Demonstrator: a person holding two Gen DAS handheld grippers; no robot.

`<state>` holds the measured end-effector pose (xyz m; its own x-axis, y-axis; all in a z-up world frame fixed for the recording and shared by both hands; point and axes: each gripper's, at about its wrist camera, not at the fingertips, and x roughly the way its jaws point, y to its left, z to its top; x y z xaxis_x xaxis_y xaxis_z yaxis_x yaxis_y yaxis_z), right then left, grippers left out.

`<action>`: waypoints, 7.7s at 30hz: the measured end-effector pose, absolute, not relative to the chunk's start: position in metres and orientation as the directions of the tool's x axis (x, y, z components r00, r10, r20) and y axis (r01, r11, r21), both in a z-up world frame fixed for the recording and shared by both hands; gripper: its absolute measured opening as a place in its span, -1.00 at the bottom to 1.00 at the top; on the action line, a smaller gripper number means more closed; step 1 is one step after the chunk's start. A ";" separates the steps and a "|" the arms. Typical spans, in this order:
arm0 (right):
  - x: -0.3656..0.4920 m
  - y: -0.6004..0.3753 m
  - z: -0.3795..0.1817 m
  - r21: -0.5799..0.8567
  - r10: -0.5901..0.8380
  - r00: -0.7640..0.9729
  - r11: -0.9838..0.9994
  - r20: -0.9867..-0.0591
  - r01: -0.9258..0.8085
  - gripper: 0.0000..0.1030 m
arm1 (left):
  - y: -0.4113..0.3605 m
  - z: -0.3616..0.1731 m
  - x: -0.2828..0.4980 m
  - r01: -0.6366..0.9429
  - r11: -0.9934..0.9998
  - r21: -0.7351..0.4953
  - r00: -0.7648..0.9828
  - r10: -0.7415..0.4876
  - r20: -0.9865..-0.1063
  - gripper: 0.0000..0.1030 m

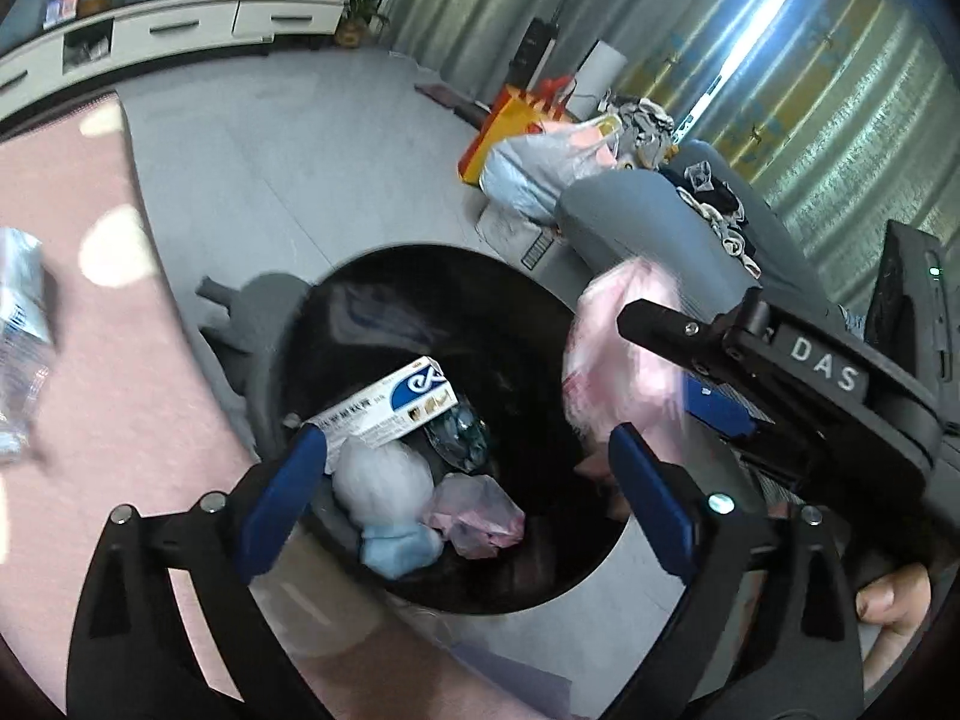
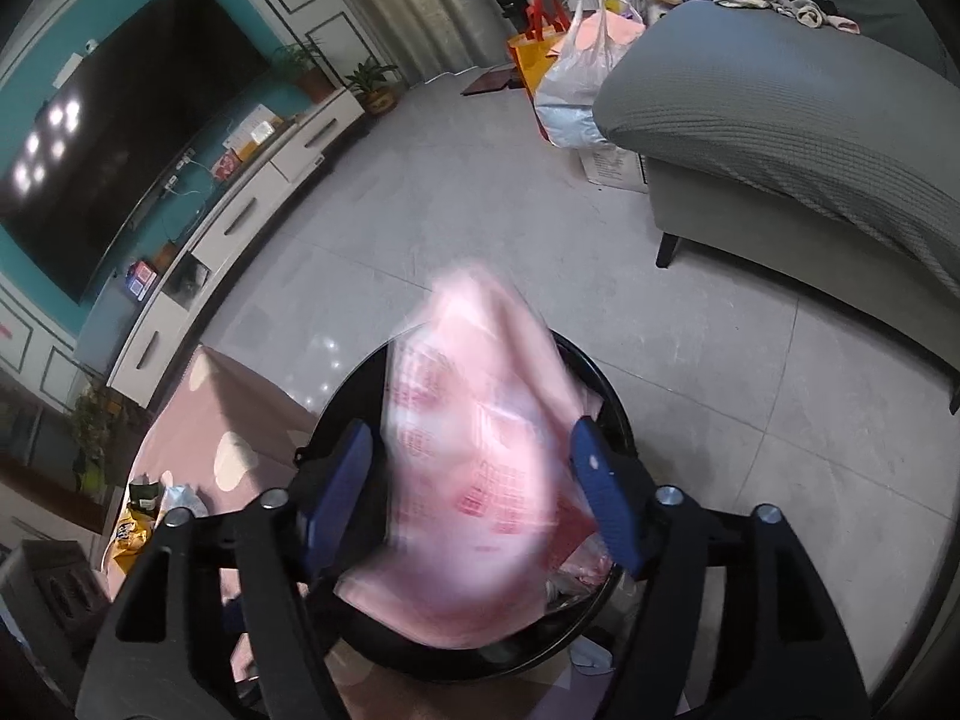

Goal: Collect trash
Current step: 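Open both grippers to drop the bags into the bin, then swing both open tools back over the trash on the rug, then grasp the red snack wrapper with the left gripper while the right grasps the clear plastic bag, then carry the red wrapper and clear bag over the black bin, then open both grippers to drop the wrapper and clear bag into the bin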

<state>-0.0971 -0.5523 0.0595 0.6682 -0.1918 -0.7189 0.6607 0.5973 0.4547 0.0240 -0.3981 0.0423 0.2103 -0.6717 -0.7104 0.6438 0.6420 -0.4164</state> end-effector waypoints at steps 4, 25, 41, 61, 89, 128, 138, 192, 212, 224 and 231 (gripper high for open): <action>-0.096 -0.546 0.064 0.439 -0.207 0.672 0.615 -0.711 0.654 0.54 | -0.368 0.058 0.027 0.611 0.691 -0.386 0.285 -0.647 -0.707 0.89; -0.028 -0.416 0.097 0.361 0.015 0.759 0.886 -0.650 0.292 0.55 | -0.041 0.100 0.028 -0.002 0.930 -0.368 0.690 -0.265 -0.674 0.93; 0.064 -0.310 0.042 0.319 0.195 0.678 0.946 -0.709 0.061 -0.15 | 0.067 0.045 0.014 -0.283 0.886 -0.368 0.641 -0.111 -0.760 0.93; 0.030 -0.311 0.063 0.369 0.241 0.703 0.929 -0.669 0.032 -0.88 | 0.057 0.029 0.066 -0.253 0.866 -0.430 0.636 -0.186 -0.749 0.80; 0.014 -0.311 0.076 0.358 0.198 0.716 0.931 -0.669 0.077 -0.88 | 0.034 0.048 0.016 -0.190 0.917 -0.352 0.670 -0.140 -0.729 -0.60; 0.006 -0.280 0.095 0.225 0.166 0.693 0.974 -0.702 -0.007 -0.88 | -0.055 0.114 -0.036 0.102 0.942 -0.321 0.716 -0.293 -0.633 -0.58; 0.026 -0.297 0.157 0.108 0.083 0.746 0.994 -0.661 -0.015 -0.88 | -0.076 0.135 -0.040 0.171 0.918 -0.359 0.728 -0.363 -0.582 -0.58; -0.063 -0.512 0.112 0.339 -0.223 0.717 0.763 -0.660 0.550 -0.88 | -0.248 0.123 0.009 0.411 0.804 -0.430 0.559 -0.595 -0.578 -0.58; -0.078 -0.543 0.094 0.384 -0.205 0.699 0.714 -0.686 0.586 -0.88 | -0.348 0.097 0.020 0.533 0.757 -0.378 0.448 -0.632 -0.632 -0.58; -0.068 -0.552 0.076 0.374 -0.137 0.648 0.720 -0.750 0.585 -0.88 | -0.405 0.063 0.019 0.582 0.740 -0.337 0.364 -0.608 -0.705 -0.58; -0.066 -0.559 0.060 0.319 -0.134 0.565 0.709 -0.814 0.629 -0.88 | -0.423 0.046 0.012 0.608 0.719 -0.337 0.312 -0.607 -0.731 -0.58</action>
